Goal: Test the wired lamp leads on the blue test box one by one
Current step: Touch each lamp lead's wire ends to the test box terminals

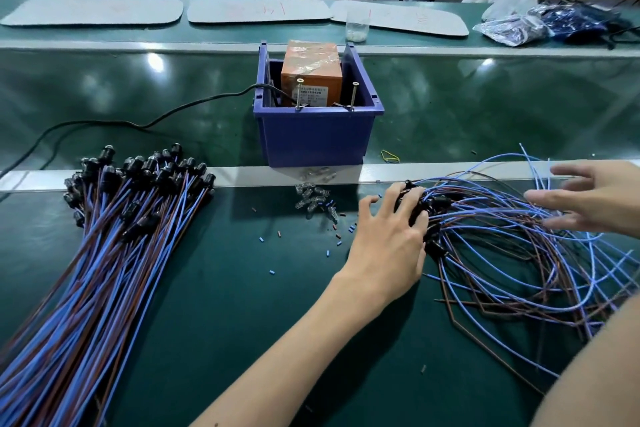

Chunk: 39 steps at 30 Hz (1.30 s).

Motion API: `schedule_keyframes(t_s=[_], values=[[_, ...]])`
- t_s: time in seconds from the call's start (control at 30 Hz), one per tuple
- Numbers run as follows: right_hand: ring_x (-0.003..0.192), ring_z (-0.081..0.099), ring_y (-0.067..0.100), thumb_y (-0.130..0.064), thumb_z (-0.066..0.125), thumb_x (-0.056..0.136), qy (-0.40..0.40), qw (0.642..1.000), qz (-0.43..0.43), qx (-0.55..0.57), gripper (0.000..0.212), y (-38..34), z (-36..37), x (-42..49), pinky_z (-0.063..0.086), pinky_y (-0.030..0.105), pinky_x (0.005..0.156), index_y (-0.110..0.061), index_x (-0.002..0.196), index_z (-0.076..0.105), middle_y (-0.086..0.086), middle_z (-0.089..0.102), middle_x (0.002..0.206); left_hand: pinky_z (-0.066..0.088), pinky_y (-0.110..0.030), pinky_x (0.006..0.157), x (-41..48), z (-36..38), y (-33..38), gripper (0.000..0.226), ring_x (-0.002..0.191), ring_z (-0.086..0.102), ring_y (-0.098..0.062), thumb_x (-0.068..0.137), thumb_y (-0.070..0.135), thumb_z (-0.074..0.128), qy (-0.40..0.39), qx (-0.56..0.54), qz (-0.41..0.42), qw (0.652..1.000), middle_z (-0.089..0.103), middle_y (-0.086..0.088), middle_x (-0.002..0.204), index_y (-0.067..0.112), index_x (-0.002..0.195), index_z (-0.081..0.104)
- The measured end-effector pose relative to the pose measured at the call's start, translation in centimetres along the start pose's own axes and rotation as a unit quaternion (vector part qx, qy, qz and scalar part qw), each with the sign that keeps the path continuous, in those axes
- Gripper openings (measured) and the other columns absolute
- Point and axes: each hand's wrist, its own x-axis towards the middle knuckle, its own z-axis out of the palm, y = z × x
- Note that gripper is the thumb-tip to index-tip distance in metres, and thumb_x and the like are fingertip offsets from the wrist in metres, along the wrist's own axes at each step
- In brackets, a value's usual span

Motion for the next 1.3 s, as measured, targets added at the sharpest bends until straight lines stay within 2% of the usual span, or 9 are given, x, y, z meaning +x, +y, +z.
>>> schedule_keyframes(t_s=[0.1, 0.23, 0.37, 0.6, 0.73, 0.87, 1.03, 1.2, 1.3], values=[[0.067, 0.073, 0.025, -0.012, 0.071, 0.083, -0.092, 0.991, -0.069, 0.072, 0.049, -1.9, 2.1, 0.1, 0.057, 0.019, 0.058, -0.024, 0.127, 0.055, -0.007, 0.069, 0.1, 0.014, -0.048, 0.108, 0.0, 0.1, -0.2, 0.051, 0.141, 0.005, -0.024, 0.094, 0.038, 0.048, -0.026, -0.03, 0.005, 0.999, 0.016, -0.004, 0.156, 0.017, 0.14, 0.039], [0.092, 0.069, 0.023, -0.02, 0.073, 0.084, -0.14, 0.978, -0.145, -0.062, 0.036, -4.7, 6.6, 1.4, 0.054, 0.037, 0.09, -0.02, 0.118, 0.061, -0.001, 0.07, 0.104, 0.027, -0.041, 0.108, 0.5, -2.4, -2.8, 0.064, 0.139, 0.022, -0.021, 0.093, 0.046, 0.052, -0.059, -0.121, -0.018, 0.991, 0.032, -0.002, 0.151, 0.025, 0.149, 0.028], [0.084, 0.063, 0.013, -0.027, 0.078, 0.079, -0.135, 0.975, -0.152, -0.085, 0.023, -4.6, 7.8, 2.4, 0.045, 0.025, 0.071, -0.026, 0.096, 0.064, -0.002, 0.071, 0.098, 0.049, -0.037, 0.094, -0.5, -7.4, -10.2, 0.039, 0.11, 0.061, -0.022, 0.085, 0.05, 0.064, -0.023, -0.181, -0.226, 0.957, 0.068, 0.003, 0.116, 0.032, 0.12, 0.061], [0.076, 0.06, 0.004, -0.037, 0.073, 0.082, -0.138, 0.973, -0.161, -0.096, 0.029, -4.4, 7.7, 2.8, 0.043, 0.025, 0.072, -0.028, 0.107, 0.061, -0.007, 0.07, 0.095, 0.049, -0.043, 0.094, -7.7, -11.2, -20.7, 0.045, 0.105, 0.06, -0.032, 0.056, 0.05, 0.088, -0.047, -0.104, -0.529, 0.841, 0.067, -0.011, 0.11, 0.027, 0.084, 0.061], [0.085, 0.064, 0.009, -0.042, 0.068, 0.085, -0.127, 0.973, -0.166, -0.099, 0.032, -5.0, 7.3, 2.4, 0.047, 0.028, 0.078, -0.027, 0.111, 0.059, -0.007, 0.072, 0.095, 0.05, -0.044, 0.09, -7.6, -9.9, -21.3, 0.038, 0.1, 0.062, -0.033, 0.056, 0.036, 0.092, 0.007, -0.098, -0.539, 0.836, 0.068, -0.012, 0.103, 0.027, 0.08, 0.063], [0.088, 0.065, 0.006, -0.046, 0.065, 0.084, -0.107, 0.973, -0.183, -0.095, 0.031, -5.3, 6.8, 1.9, 0.049, 0.032, 0.087, -0.031, 0.11, 0.059, -0.016, 0.07, 0.091, 0.049, -0.049, 0.091, -7.7, -9.3, -21.9, 0.047, 0.107, 0.06, -0.036, 0.06, 0.032, 0.091, 0.075, -0.089, -0.552, 0.826, 0.066, -0.012, 0.11, 0.023, 0.1, 0.066], [0.086, 0.063, 0.008, -0.048, 0.063, 0.084, -0.106, 0.972, -0.193, -0.08, 0.03, -5.9, 6.5, 1.0, 0.052, 0.037, 0.089, -0.032, 0.11, 0.061, -0.014, 0.07, 0.086, 0.051, -0.046, 0.087, -7.8, -8.6, -21.8, 0.025, 0.102, 0.061, -0.04, 0.071, 0.029, 0.084, 0.133, -0.061, -0.558, 0.817, 0.067, -0.014, 0.109, 0.026, 0.094, 0.075], [0.091, 0.066, 0.009, -0.045, 0.063, 0.085, -0.119, 0.966, -0.226, -0.049, 0.03, -6.6, 6.2, 0.2, 0.051, 0.042, 0.094, -0.031, 0.112, 0.062, -0.013, 0.069, 0.091, 0.053, -0.051, 0.087, -8.8, -10.3, -21.9, 0.02, 0.096, 0.065, -0.035, 0.07, 0.039, 0.076, 0.17, -0.167, -0.533, 0.812, 0.071, -0.009, 0.098, 0.027, 0.086, 0.071], [0.084, 0.069, 0.007, -0.046, 0.064, 0.082, -0.147, 0.95, -0.275, 0.007, 0.027, -7.3, 6.1, -0.8, 0.051, 0.032, 0.085, -0.032, 0.105, 0.064, -0.008, 0.072, 0.094, 0.052, -0.055, 0.086, -9.4, -11.9, -21.8, 0.021, 0.092, 0.066, -0.035, 0.067, 0.048, 0.063, 0.205, -0.175, -0.47, 0.841, 0.068, -0.006, 0.088, 0.038, 0.086, 0.065]])
